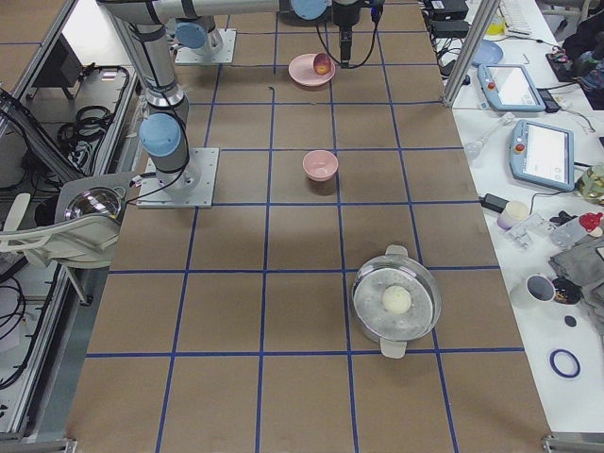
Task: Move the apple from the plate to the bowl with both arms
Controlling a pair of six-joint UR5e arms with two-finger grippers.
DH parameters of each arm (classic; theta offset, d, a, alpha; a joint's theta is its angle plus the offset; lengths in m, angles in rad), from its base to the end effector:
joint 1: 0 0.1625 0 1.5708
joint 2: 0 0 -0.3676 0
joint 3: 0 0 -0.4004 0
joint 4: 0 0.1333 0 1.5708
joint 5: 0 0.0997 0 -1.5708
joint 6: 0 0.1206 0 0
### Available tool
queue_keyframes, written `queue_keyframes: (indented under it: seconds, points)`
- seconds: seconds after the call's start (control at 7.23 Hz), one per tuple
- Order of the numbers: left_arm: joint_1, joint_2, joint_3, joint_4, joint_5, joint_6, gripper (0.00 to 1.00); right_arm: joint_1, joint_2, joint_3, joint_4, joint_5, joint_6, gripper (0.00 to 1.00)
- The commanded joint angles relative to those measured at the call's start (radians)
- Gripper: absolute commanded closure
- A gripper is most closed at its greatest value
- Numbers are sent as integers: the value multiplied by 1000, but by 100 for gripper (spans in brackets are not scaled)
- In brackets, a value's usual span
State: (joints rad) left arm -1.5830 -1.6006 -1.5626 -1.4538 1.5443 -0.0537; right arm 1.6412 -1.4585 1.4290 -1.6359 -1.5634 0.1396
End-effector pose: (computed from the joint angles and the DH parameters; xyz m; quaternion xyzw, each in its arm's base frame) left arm -0.1429 -0.5203 0.4108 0.0201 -0.9986 0.0472 0.0148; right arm 0.1727 -0.5413 0.4290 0.0344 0.9983 -0.0466 0.0086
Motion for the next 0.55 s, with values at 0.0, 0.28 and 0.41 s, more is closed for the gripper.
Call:
queue_keyframes:
  seconds: [0.0, 0.28, 0.41]
  points:
    - [0, -1, -5, 1, -1, 0, 0, 0, 1, 1, -1, -4, 0, 0]
    - [5, 1, -7, 3, -3, 0, 0, -3, 4, 1, 5, -3, 0, 0]
    - [5, 1, -7, 6, -3, 0, 0, -3, 6, 1, 1, -4, -2, 0]
